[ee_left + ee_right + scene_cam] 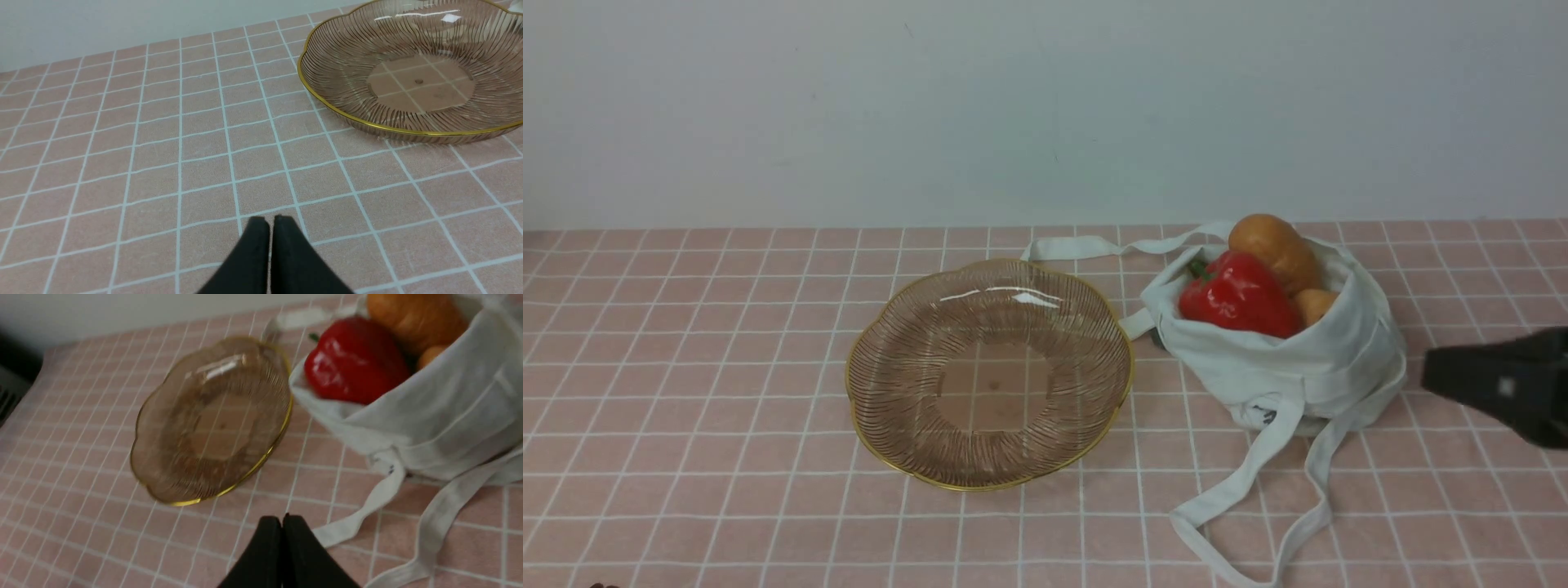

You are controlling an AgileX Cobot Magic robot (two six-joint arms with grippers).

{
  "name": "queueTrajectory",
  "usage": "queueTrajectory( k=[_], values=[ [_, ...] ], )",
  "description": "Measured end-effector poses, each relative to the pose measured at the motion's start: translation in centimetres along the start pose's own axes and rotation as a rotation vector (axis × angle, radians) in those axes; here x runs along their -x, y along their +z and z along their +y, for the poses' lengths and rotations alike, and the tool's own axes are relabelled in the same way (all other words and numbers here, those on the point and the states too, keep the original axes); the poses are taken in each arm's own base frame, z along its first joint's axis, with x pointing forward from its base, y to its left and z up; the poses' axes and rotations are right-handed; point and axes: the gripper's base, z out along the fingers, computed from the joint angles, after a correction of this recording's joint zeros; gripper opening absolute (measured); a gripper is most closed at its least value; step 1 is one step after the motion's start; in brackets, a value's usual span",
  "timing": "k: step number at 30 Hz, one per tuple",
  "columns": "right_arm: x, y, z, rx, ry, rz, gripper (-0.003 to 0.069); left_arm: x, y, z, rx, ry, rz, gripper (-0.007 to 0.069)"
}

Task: Take vegetables from bag on pink coffee tablecloth place on plate.
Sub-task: 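Reach for the red bell pepper in the white bag with the right gripper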

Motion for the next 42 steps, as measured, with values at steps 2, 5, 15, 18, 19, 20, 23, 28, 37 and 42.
queueTrajectory(
  k=[2,5,15,18,19,20,23,28,37,42],
  values=[
    [2.0,1.7,-0.3,0.046,0.002,0.083,0.0000,0.0,0.0,0.0,0.000,0.000,0.000,-0.0005],
    [4.9,4.3,-0.8,0.089,-0.014,0.164,0.0026,0.0,0.0,0.0,0.000,0.000,0.000,-0.0005],
    [11.2,15.0,3.4,0.047,-0.335,0.402,0.0239,0.0,0.0,0.0,0.000,0.000,0.000,-0.0005],
    [12.0,16.3,4.0,-0.049,-0.389,0.443,0.0304,0.0,0.0,0.0,0.000,0.000,0.000,-0.0005],
    [12.0,16.8,4.4,-0.087,-0.407,0.456,0.0329,0.0,0.0,0.0,0.000,0.000,0.000,-0.0005],
    [12.0,17.7,4.4,-0.183,-0.434,0.476,0.0386,0.0,0.0,0.0,0.000,0.000,0.000,-0.0005],
    [11.7,18.9,4.3,-0.303,-0.459,0.488,0.0479,0.0,0.0,0.0,0.000,0.000,0.000,-0.0005],
    [11.0,20.8,3.1,-0.410,-0.400,0.509,0.0599,0.0,0.0,0.0,0.000,0.000,0.000,-0.0005],
    [9.3,24.8,0.9,-0.460,-0.366,0.525,0.0629,0.0,0.0,0.0,0.000,0.000,0.000,-0.0005],
    [8.9,26.1,0.2,-0.478,-0.389,0.525,0.0629,0.0,0.0,0.0,0.000,0.000,0.000,-0.0005]
  ],
)
